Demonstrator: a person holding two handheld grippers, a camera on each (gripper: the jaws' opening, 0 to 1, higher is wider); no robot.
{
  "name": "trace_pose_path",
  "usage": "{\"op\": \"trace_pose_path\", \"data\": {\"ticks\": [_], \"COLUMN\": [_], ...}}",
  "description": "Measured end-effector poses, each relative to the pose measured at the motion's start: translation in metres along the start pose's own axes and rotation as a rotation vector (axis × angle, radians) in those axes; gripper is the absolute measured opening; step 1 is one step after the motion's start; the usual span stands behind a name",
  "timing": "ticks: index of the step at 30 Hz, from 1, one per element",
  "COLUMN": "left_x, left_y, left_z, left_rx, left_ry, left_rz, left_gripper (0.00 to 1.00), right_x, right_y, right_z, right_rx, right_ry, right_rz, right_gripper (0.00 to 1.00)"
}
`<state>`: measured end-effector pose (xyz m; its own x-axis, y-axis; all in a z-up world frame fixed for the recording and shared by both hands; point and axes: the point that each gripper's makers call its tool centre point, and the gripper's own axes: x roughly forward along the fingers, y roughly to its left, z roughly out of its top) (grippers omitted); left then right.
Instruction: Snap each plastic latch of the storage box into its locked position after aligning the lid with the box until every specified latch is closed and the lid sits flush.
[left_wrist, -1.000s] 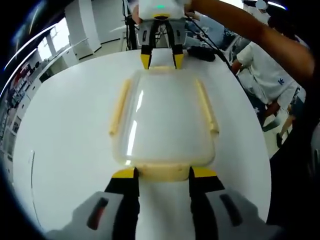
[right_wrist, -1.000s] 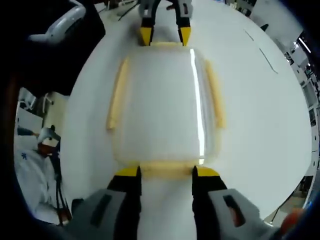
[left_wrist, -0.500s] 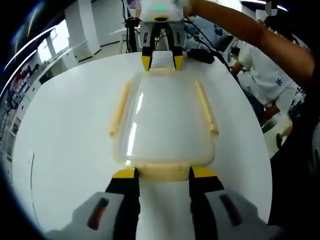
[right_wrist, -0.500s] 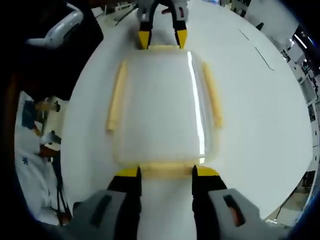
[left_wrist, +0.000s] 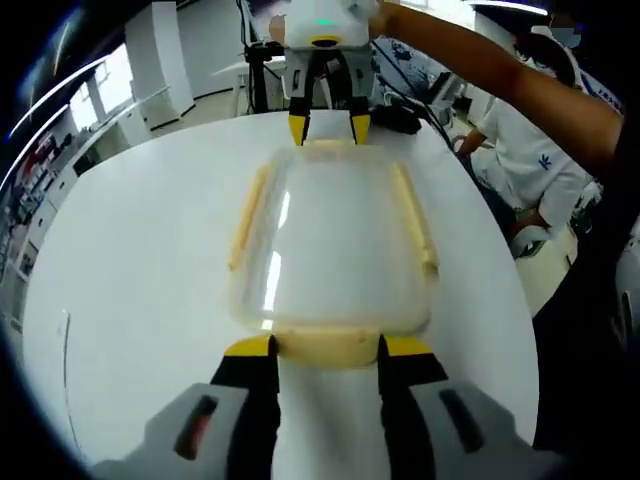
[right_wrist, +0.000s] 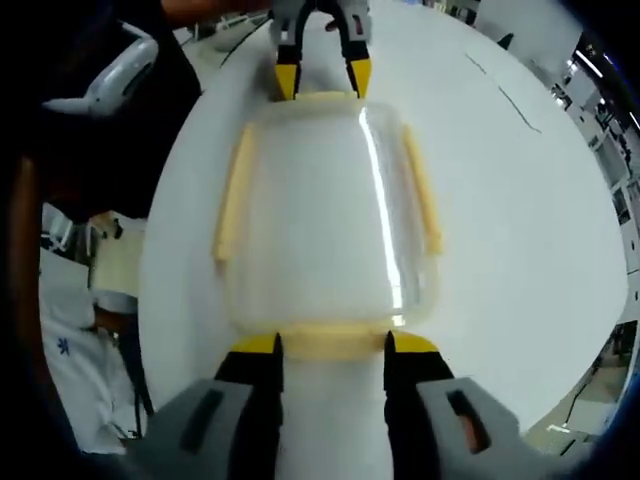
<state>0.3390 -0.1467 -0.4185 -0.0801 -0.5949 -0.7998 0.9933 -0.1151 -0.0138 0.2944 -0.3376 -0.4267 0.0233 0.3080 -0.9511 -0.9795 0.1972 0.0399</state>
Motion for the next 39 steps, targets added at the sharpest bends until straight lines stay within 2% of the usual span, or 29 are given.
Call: {"op": "trace_pose_path", "data": {"ticks": [11,12,18,23,28,32,34,39], "left_x": [-0.011,-0.017,-0.029,-0.035,-0.054,-0.06,-0.067,-0.08], "left_y": [0.0,-0.003,-0.004,-0.007,-0.006,-0.005,-0.006,-0.006], "left_z": [0.006,0.008,0.012,0.012,0.02,0.021,0.023,0.031], "left_rx": [0.017,0.024,0.042,0.053,0.078,0.078,0.082,0.09], "left_ry": [0.006,0.002,-0.007,-0.001,-0.021,-0.024,-0.028,-0.041], "left_rz": [0.002,-0.003,-0.007,-0.025,-0.016,-0.016,-0.018,-0.014], "left_gripper": [0.34,0.34,0.34,0.34,0.34,0.34,0.34,0.34], "right_x": [-0.013,-0.018,-0.035,-0.039,-0.048,-0.053,-0.063,-0.074], "right_y": [-0.003,0.001,0.005,0.011,0.013,0.014,0.017,0.018], "right_z": [0.005,0.011,0.019,0.026,0.035,0.039,0.047,0.051], "right_rx": [-0.001,0.002,0.022,0.035,0.039,0.038,0.049,0.055], "right_ry": [-0.003,-0.012,-0.008,-0.032,-0.044,-0.047,-0.057,-0.071], "right_rz": [-0.014,-0.015,-0.02,-0.009,-0.038,-0.047,-0.05,-0.057], "right_gripper": [0.35,0.35,0.35,0.35,0.35,0.35,0.35,0.35]}}
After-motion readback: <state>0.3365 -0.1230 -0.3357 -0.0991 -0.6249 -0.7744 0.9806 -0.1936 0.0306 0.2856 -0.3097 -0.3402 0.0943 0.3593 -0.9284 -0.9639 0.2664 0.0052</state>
